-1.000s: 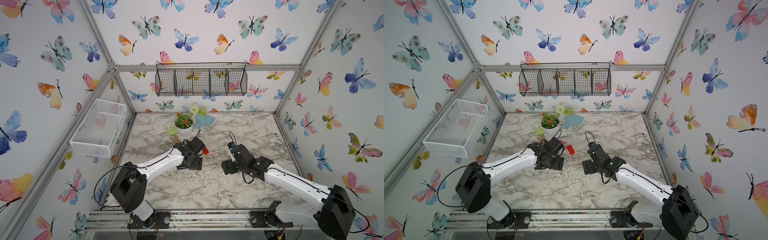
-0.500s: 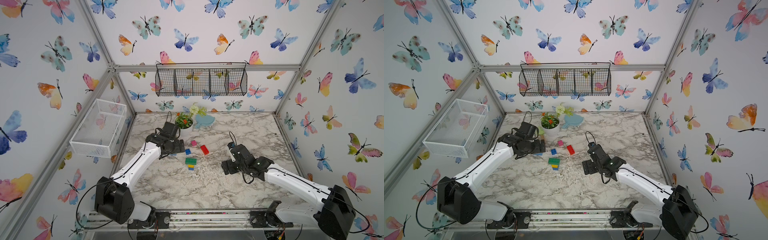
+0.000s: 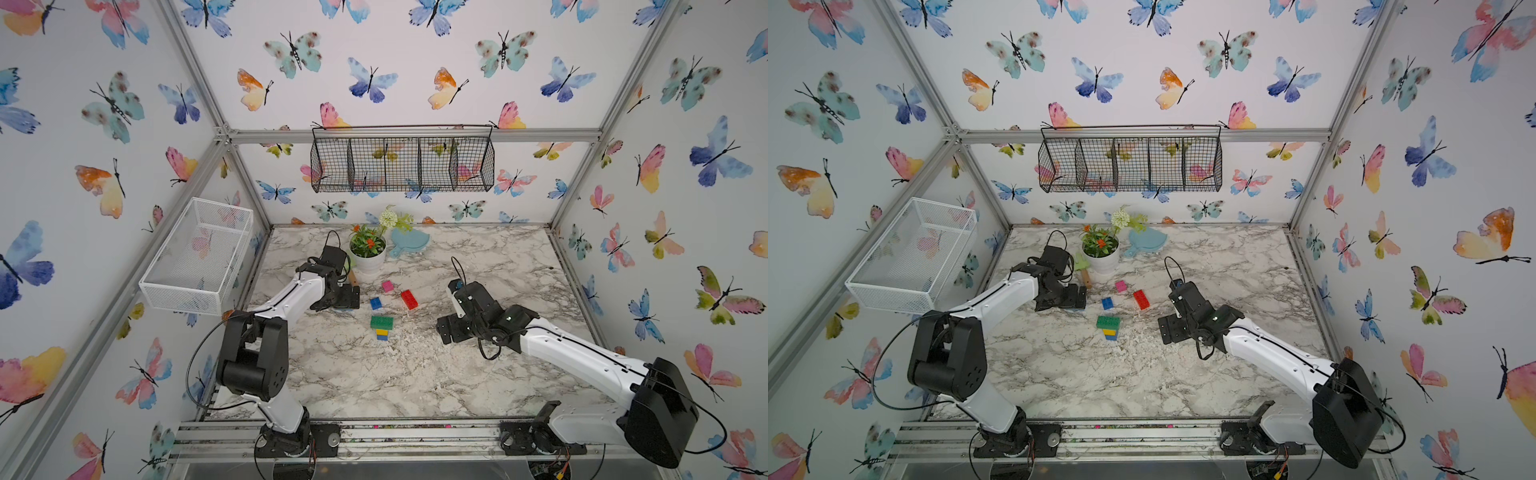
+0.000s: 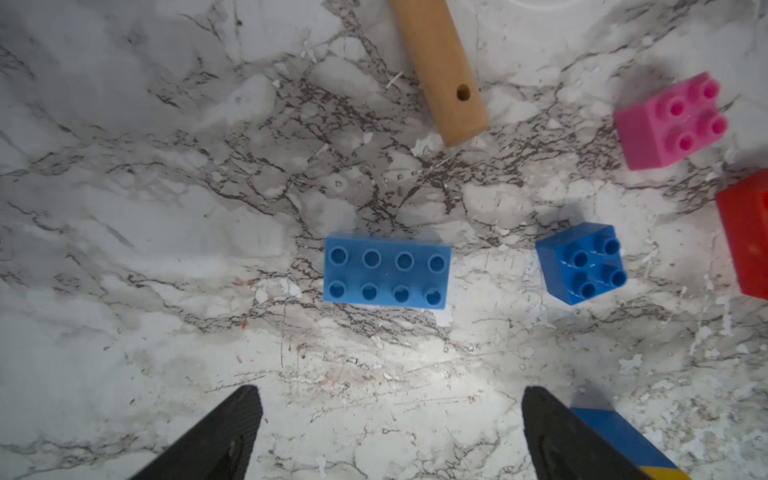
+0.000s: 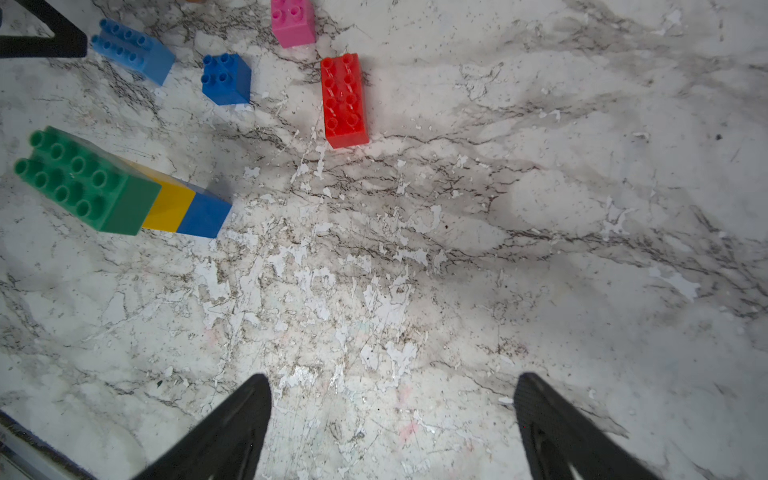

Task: Assemble a spoon with lego
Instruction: Pick up the lego brick from the center of the board.

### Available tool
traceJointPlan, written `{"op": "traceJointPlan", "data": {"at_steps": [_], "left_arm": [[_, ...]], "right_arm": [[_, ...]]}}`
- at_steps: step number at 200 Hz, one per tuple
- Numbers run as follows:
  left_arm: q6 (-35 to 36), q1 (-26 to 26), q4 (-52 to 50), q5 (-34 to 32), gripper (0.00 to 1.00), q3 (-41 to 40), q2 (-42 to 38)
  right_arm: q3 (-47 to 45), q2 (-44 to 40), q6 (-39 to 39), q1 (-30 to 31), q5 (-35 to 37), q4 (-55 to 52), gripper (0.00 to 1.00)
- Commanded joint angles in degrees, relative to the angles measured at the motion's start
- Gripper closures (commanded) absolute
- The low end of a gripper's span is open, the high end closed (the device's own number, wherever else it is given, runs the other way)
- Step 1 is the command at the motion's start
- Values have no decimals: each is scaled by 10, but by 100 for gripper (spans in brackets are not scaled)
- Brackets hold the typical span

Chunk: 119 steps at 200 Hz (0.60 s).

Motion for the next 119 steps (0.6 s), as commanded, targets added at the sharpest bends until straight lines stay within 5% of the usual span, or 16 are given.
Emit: {"op": "traceJointPlan", "data": {"at_steps": [1,119], "left_arm": [[24,12,22,-6,1,1,28],[25,12,55,-3,12,23,85]], "right_arm": [[11,10,-5,-2,-7,0,6],[-3,25,0,-2,-27,9,6]]}}
